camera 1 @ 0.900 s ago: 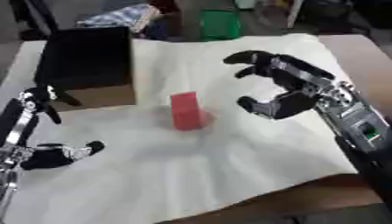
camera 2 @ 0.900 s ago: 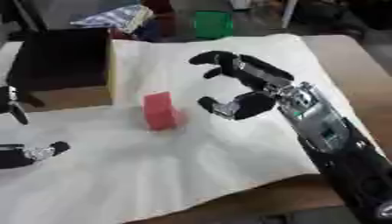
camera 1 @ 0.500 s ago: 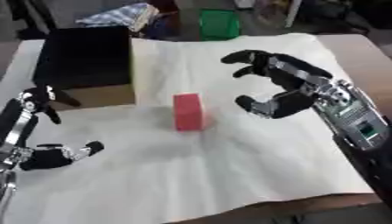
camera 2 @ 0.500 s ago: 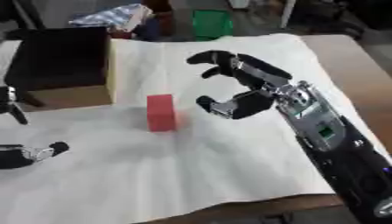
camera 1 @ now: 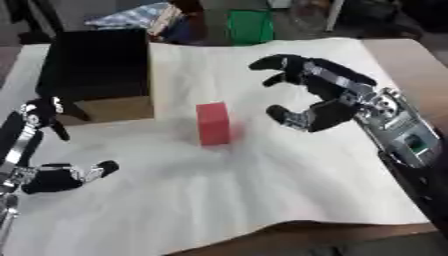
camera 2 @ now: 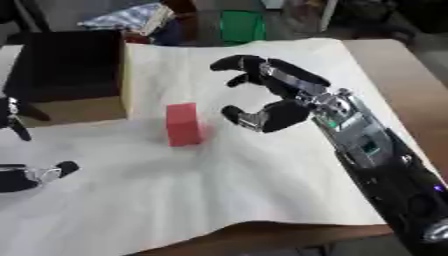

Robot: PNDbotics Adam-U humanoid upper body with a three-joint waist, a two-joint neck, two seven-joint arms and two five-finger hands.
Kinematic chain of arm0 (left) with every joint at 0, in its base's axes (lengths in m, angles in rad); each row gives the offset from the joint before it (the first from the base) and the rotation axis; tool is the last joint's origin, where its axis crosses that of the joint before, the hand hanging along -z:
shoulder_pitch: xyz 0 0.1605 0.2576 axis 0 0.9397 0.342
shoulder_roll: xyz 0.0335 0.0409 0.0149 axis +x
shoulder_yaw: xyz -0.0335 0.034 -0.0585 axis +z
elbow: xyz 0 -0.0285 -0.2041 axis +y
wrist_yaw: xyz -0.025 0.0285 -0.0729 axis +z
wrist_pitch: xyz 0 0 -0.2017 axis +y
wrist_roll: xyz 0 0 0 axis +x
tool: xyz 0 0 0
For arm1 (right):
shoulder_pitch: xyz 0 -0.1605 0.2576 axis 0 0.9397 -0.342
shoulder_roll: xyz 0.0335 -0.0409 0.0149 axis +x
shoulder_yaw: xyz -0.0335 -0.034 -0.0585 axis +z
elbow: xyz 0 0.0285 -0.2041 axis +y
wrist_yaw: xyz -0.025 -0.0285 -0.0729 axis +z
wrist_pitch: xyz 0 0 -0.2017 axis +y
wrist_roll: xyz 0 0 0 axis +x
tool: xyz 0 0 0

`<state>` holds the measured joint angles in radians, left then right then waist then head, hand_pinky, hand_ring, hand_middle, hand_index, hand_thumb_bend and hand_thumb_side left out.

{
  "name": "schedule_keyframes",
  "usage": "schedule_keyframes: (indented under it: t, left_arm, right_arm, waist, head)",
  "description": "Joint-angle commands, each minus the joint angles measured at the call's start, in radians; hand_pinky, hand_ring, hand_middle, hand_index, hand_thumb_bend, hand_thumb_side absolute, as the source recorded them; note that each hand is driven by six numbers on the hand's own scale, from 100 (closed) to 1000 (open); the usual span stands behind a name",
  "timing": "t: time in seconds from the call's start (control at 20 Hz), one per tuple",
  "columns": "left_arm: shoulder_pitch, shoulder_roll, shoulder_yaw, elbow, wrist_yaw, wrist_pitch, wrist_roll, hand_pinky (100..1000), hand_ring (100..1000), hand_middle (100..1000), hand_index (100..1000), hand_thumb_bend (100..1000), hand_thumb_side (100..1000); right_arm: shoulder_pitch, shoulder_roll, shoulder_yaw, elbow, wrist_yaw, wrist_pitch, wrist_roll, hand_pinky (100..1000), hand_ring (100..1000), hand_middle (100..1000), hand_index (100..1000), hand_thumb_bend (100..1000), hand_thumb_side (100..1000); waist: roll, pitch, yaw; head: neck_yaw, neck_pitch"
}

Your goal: Pick up objects on the table and place them in the box.

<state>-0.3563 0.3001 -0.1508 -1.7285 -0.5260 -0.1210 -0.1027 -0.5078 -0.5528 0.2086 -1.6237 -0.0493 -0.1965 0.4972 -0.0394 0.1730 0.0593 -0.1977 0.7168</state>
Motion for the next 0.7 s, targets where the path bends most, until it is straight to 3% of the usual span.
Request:
schedule_keyframes:
  t: [0.05,0.7]
  left_arm:
    - [-0.019,0.022,-0.003,-0.02,0.01,-0.004,-0.001,425,685,558,626,800,100]
    - [-0.028,0.015,-0.009,-0.019,0.016,-0.008,-0.006,423,693,559,628,800,100]
  right_arm:
    - [-0.051,-0.031,0.017,0.047,0.001,-0.004,0.017,867,1000,911,923,273,349]
    - [-0.203,0.05,0.08,0.318,0.138,-0.067,0.073,890,1000,924,927,297,451]
  waist:
    - [0.001,-0.012,0.003]
    - [0.002,-0.01,0.018]
  head:
    - [-0.008,-0.012]
    - [-0.024,-0.012]
